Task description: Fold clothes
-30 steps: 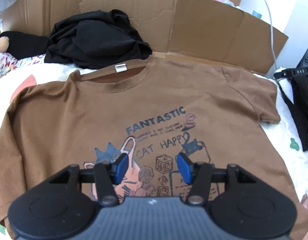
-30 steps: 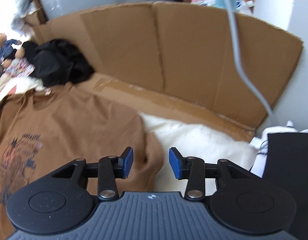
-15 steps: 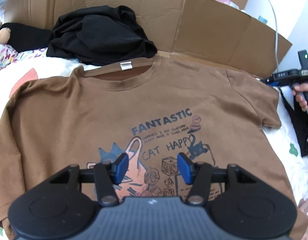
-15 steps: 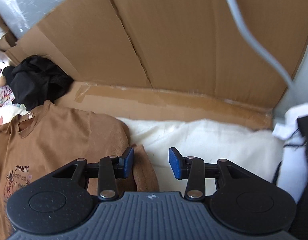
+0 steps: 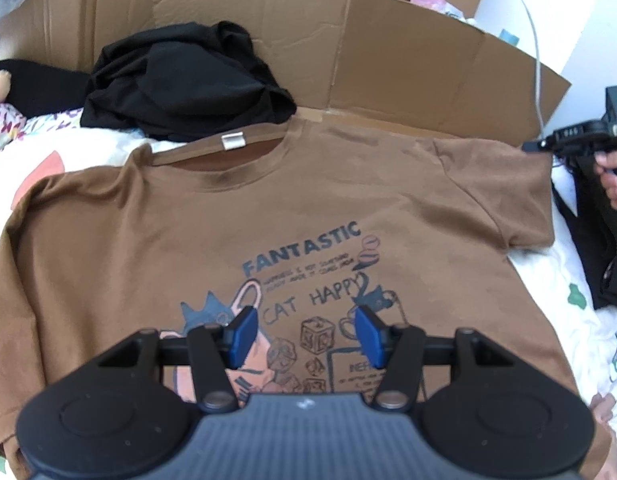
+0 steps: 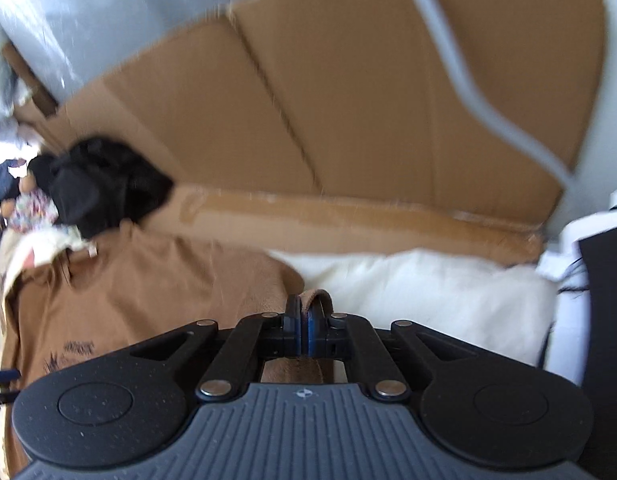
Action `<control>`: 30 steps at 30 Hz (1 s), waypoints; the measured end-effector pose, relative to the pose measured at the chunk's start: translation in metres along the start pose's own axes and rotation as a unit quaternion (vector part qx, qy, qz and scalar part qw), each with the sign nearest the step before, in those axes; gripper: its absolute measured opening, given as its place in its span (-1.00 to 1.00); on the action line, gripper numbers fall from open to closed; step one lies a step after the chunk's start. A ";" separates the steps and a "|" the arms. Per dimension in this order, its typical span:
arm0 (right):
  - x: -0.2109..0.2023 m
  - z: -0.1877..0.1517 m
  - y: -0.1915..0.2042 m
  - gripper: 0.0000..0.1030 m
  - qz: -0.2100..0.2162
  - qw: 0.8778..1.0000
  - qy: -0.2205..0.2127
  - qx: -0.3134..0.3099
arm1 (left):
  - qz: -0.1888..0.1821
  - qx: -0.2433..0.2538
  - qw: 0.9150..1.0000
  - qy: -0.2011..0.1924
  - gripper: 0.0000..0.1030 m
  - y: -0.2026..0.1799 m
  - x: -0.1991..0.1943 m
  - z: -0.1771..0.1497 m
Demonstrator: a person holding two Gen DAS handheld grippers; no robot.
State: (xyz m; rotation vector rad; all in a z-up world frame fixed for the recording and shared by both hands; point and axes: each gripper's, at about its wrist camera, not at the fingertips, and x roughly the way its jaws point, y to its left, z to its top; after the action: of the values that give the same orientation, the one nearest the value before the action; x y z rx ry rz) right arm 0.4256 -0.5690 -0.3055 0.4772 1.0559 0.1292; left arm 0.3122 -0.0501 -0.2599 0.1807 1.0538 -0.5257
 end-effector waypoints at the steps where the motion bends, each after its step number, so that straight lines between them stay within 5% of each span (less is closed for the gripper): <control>1: -0.008 0.002 0.000 -0.95 -0.002 1.000 -0.012 0.001 | 0.000 0.001 1.000 -0.001 0.11 -0.002 -0.001 0.000; 15: -0.048 0.010 -0.002 -0.90 -0.029 0.996 -0.079 -0.004 | 0.008 0.014 1.000 0.000 0.11 -0.011 -0.006 0.000; 22: -0.044 0.013 -0.012 -0.88 -0.042 0.997 -0.070 -0.013 | 0.005 0.014 1.000 0.005 0.11 -0.014 0.000 0.001; 24: -0.039 0.011 -0.015 -0.84 -0.046 0.997 -0.059 -0.015 | 0.004 0.015 1.000 0.007 0.11 -0.013 0.002 0.001; 28: -0.022 0.007 -0.019 -0.38 -0.061 0.997 -0.034 -0.026 | 0.002 0.016 1.000 0.010 0.11 -0.012 0.006 -0.001; 30: -0.014 0.004 -0.020 -0.36 -0.070 0.997 -0.023 -0.031 | 0.002 0.013 1.000 0.011 0.11 -0.010 0.007 -0.003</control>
State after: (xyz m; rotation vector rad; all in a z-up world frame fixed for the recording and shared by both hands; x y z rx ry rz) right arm 0.4202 -0.5922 -0.3014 0.3470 1.0343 0.0281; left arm 0.3078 -0.0604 -0.2661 0.2119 1.0680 -0.5344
